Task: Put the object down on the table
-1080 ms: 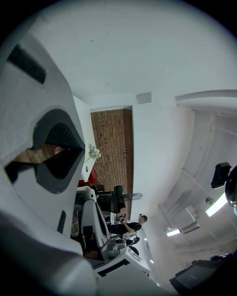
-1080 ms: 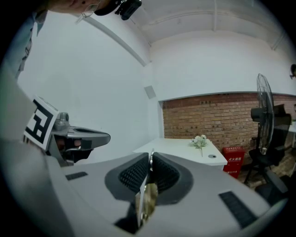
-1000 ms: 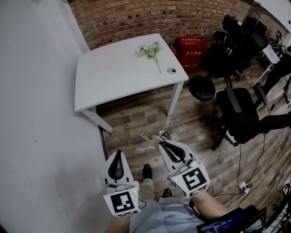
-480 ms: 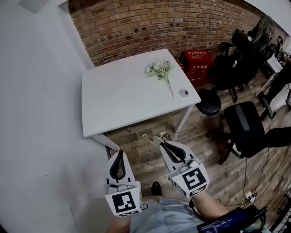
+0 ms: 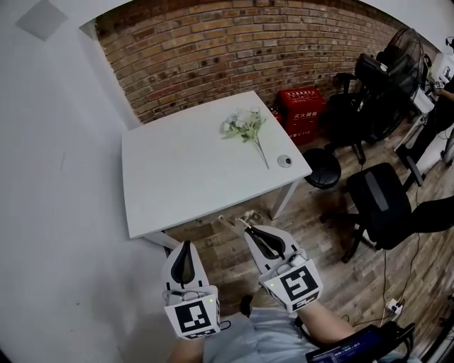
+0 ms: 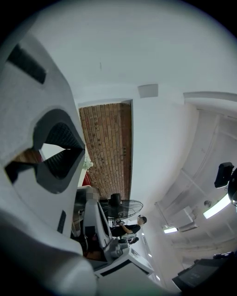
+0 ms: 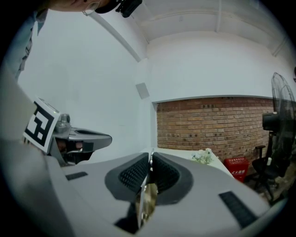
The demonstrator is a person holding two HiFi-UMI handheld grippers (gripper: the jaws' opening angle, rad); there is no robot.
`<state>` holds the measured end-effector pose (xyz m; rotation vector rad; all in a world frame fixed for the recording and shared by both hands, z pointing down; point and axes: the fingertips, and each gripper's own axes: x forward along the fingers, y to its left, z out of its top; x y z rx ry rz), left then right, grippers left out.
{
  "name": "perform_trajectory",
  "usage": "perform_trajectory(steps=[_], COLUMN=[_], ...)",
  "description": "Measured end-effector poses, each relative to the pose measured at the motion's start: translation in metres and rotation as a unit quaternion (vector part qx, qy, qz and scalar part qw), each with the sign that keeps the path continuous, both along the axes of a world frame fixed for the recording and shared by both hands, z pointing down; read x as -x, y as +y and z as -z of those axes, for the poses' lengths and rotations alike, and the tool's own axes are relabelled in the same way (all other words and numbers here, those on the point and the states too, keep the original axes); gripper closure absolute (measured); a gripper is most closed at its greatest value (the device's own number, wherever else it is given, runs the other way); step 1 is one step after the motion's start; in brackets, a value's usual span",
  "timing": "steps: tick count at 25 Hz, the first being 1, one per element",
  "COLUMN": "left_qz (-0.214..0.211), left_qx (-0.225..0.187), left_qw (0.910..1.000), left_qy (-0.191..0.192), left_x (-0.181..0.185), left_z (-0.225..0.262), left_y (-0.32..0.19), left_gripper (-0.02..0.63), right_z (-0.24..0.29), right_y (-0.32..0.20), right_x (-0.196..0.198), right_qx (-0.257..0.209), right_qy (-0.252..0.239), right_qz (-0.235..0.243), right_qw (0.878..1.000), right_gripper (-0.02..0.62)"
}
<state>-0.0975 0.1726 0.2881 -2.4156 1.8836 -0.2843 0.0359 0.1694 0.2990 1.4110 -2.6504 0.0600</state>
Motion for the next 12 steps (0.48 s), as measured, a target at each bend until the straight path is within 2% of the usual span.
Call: perform_trajectory(steps=[7,10,12], left_qz=[-0.008,-0.003,0.000], left_qx=[0.023,0.037,0.033], left_qw=[0.9997,0.9992,0.9994], left_qy=[0.003,0.011,0.003], left_x=[-0.017,-0.024,-0.021], left_z=[-0.020,-0.025,-0.030], left_y=[-0.026,-0.047,-0.067], left_gripper=[0.597,0.597,0.597], right_z=[-0.013,-0.022,-0.028], right_y=[-0.023,-0.049,-0.070], right_x=[-0.010,-0.018,-0.018], right_qx=[0.019,0.011,0.016], right_qy=[-0.010,-0.006,-0.009], right_qz=[-0.005,-0.004,-0.001], right_qw=[1.000,1.000,1.000], right_gripper=[0.561,0.561,0.561])
